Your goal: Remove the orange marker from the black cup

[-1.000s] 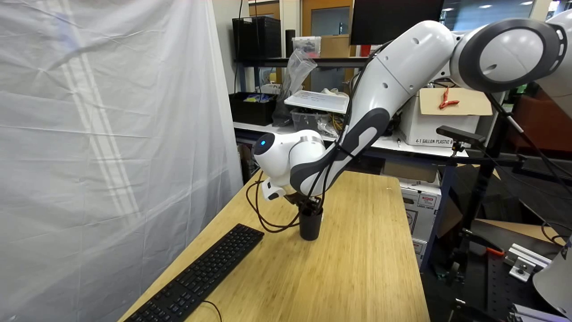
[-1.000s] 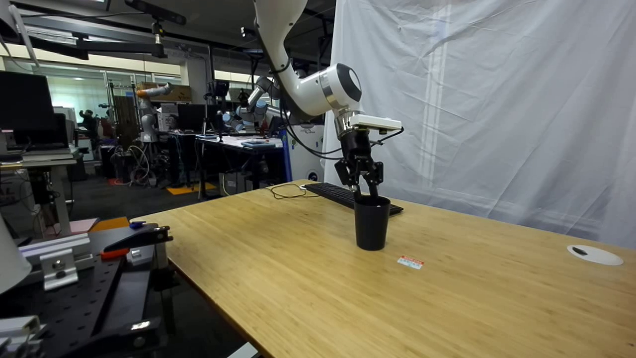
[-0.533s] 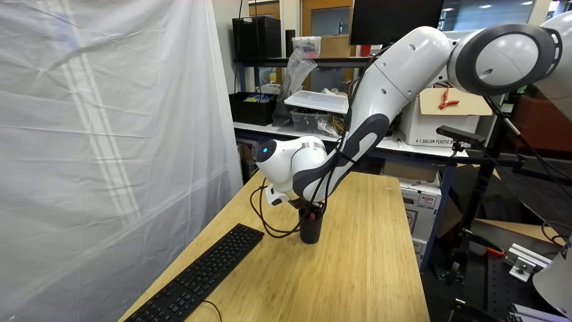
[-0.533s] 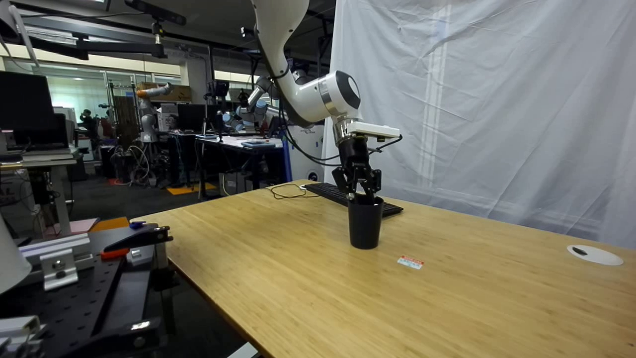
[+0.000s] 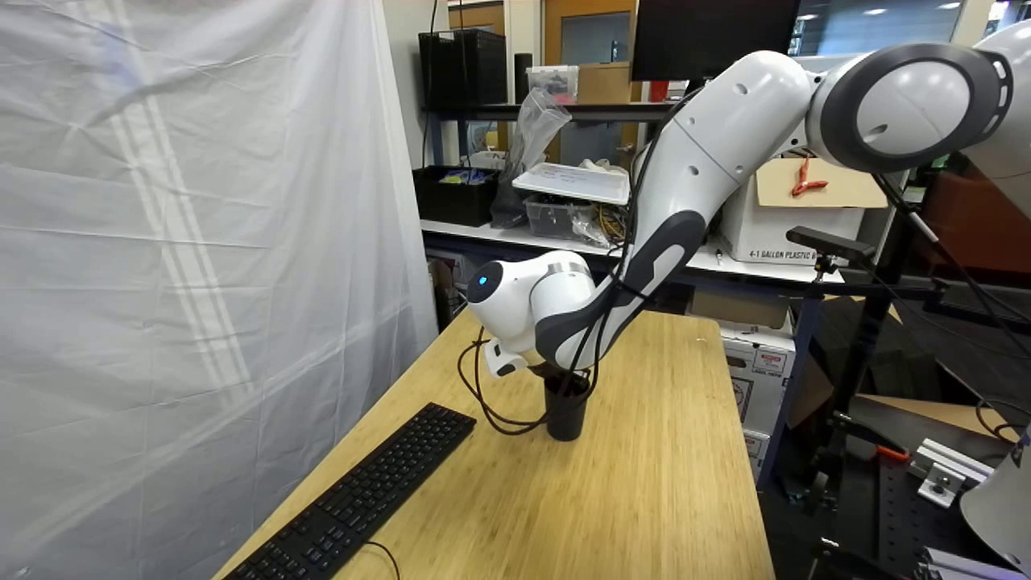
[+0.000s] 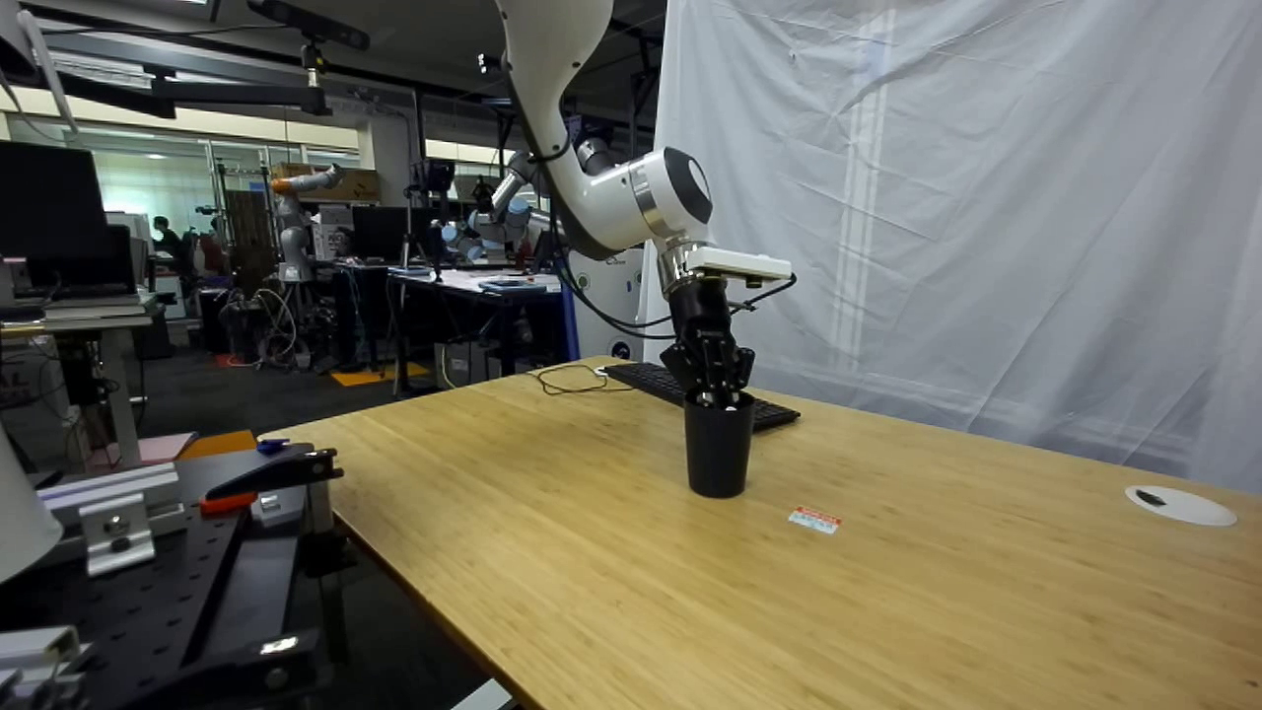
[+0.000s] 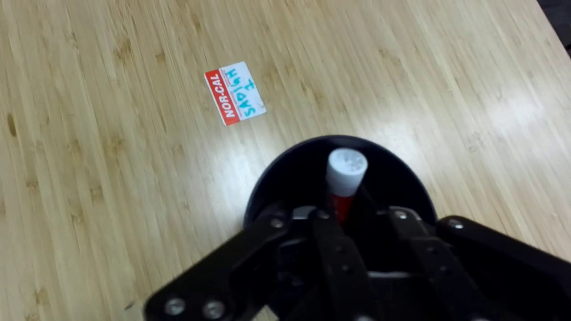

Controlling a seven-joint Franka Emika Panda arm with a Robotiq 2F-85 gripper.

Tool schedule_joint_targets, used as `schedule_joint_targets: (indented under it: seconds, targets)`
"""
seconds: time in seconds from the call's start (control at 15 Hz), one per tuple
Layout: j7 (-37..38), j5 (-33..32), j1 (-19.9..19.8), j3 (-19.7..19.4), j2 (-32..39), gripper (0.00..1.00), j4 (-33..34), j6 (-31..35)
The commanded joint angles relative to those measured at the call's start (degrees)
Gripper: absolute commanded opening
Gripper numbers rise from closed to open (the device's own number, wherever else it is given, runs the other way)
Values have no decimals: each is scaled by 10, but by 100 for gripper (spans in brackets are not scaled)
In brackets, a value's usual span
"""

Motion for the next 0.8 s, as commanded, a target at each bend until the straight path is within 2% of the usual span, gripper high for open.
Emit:
schedule_joint_targets:
  seconds: [0.0,0.47,0.73]
  targets:
    - [15,-20,4,-2,-10,5,-11,-4]
    - [43,-17,3,1,-37,5,-16,-18]
    - [82,13,0,10,-85,5,-16,-64]
